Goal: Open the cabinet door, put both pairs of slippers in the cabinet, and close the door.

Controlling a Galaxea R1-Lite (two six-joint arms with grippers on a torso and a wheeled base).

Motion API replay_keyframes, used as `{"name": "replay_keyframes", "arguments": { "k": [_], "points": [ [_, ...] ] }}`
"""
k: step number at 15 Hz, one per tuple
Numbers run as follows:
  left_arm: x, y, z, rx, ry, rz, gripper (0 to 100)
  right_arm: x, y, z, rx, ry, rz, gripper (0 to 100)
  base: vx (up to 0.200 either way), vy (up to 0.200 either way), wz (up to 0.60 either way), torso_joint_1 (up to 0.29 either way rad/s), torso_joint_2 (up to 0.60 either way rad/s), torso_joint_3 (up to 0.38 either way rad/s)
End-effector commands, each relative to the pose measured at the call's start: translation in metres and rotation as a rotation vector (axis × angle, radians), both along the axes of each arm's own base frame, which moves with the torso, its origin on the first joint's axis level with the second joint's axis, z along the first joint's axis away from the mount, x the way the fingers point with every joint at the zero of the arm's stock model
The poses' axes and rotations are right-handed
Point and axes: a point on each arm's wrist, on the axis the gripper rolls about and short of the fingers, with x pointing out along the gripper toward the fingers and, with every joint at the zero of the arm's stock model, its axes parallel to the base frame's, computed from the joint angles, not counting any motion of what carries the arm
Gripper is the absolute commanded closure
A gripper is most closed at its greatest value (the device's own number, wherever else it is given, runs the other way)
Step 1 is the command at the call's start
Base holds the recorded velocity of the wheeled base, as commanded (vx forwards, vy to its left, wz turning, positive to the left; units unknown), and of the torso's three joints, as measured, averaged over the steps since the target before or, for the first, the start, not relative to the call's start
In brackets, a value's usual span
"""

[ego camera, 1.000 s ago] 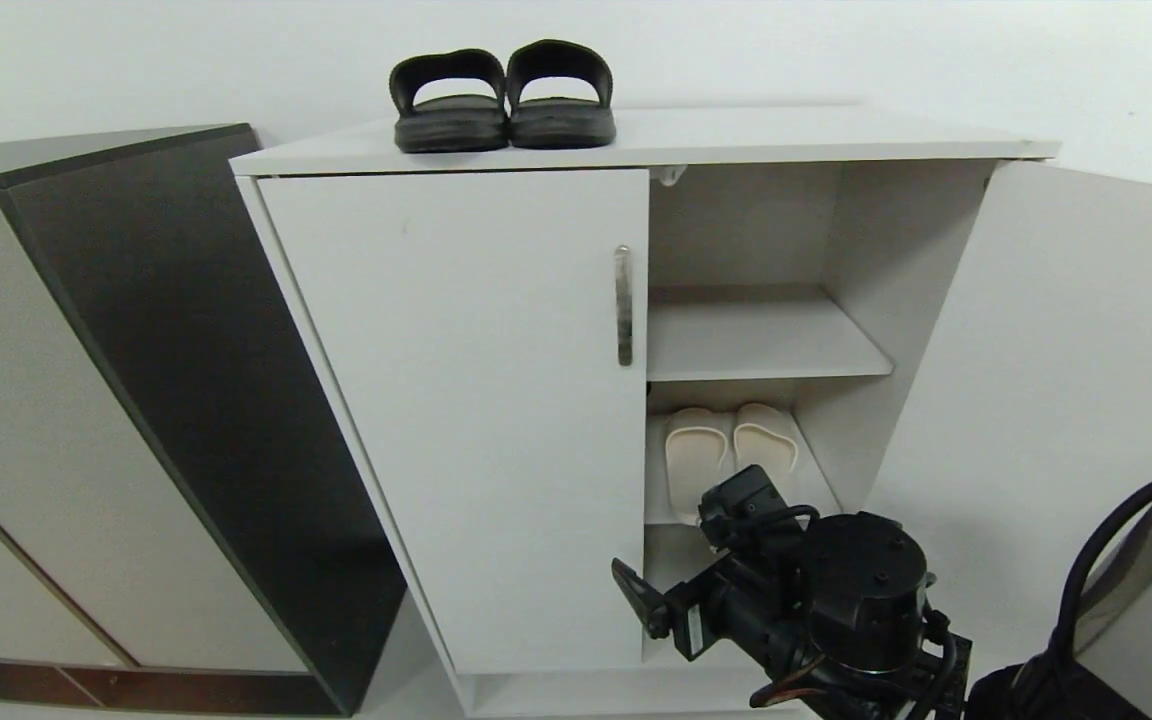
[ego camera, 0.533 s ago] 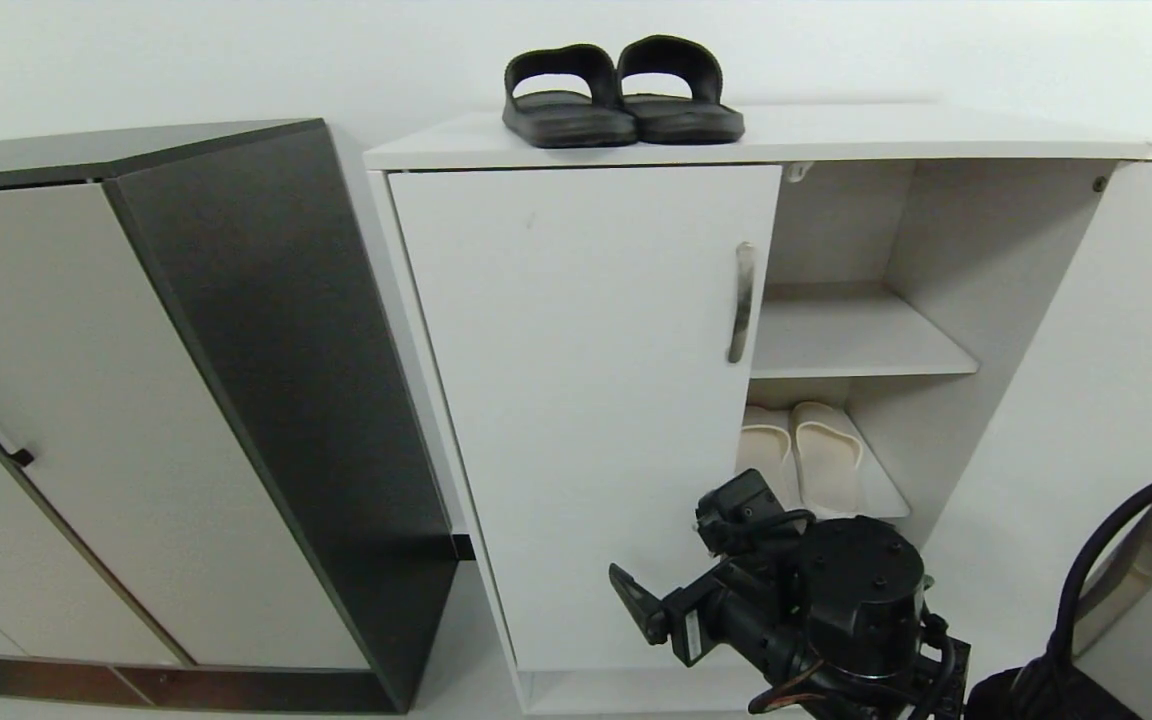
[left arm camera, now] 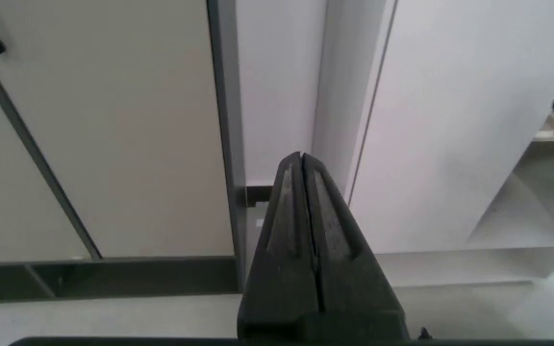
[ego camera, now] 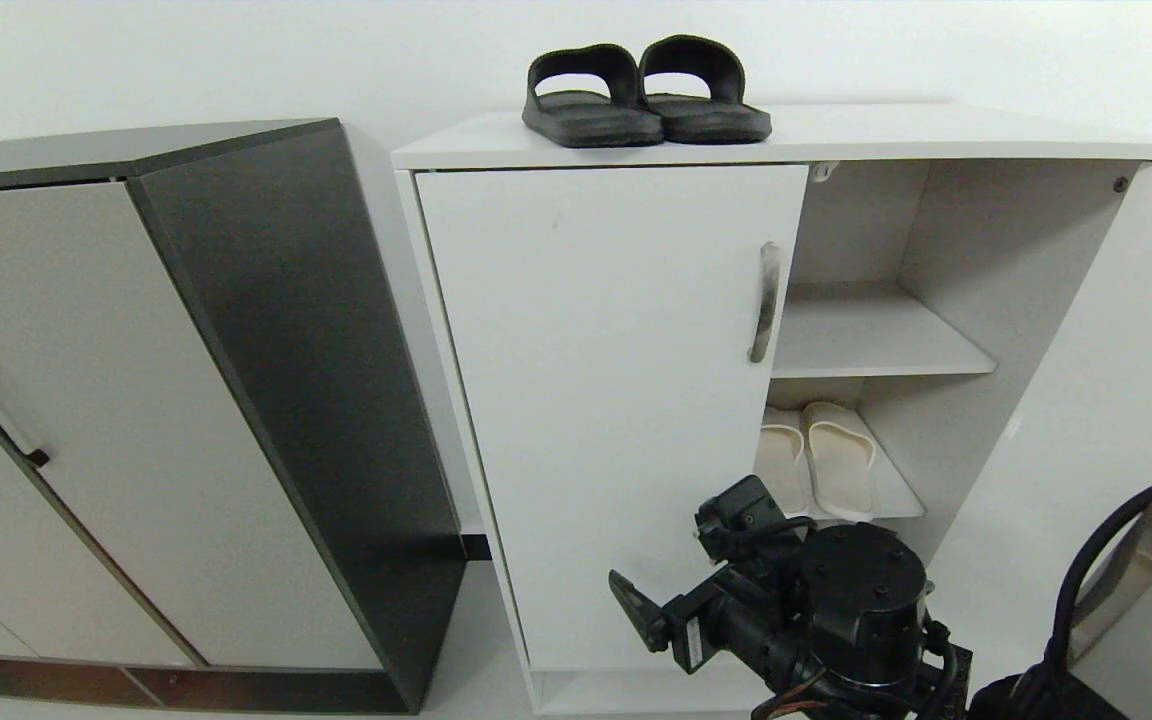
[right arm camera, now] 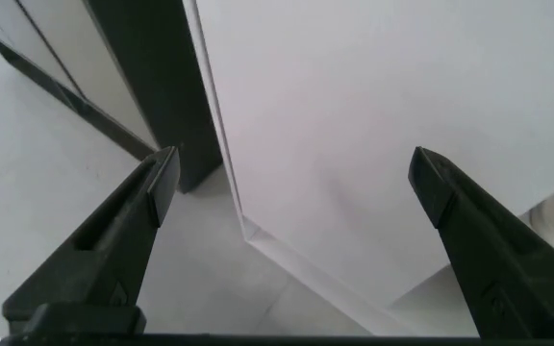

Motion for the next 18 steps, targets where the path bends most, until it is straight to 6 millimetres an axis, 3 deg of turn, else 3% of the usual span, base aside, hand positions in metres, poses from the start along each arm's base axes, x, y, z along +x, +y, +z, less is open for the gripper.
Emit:
{"name": "replay_keyframes", "arguments": {
  "k": [1,13,18],
  "points": [
    [0.0001,0.0000,0.0001,0.000,0.001,0.000,100,-0.0008,-0.0014,-0.0038,-0.008,0.007,-0.001,0,0.000,0.000,0.00,0.000,0.00,0.000],
    [0.0001,0.0000,0.0001,0.000,0.001,0.000,100,0.0001,-0.0035,-0.0104,-0.018,0.015,-0.007,0,0.000,0.000,0.00,0.000,0.00,0.000],
    [0.0001,0.0000,0.0001,0.000,0.001,0.000,100,0.0004,-0.0038,-0.0104,-0.018,0.015,-0.008,0,0.000,0.000,0.00,0.031,-0.22,-0.267]
  ]
}}
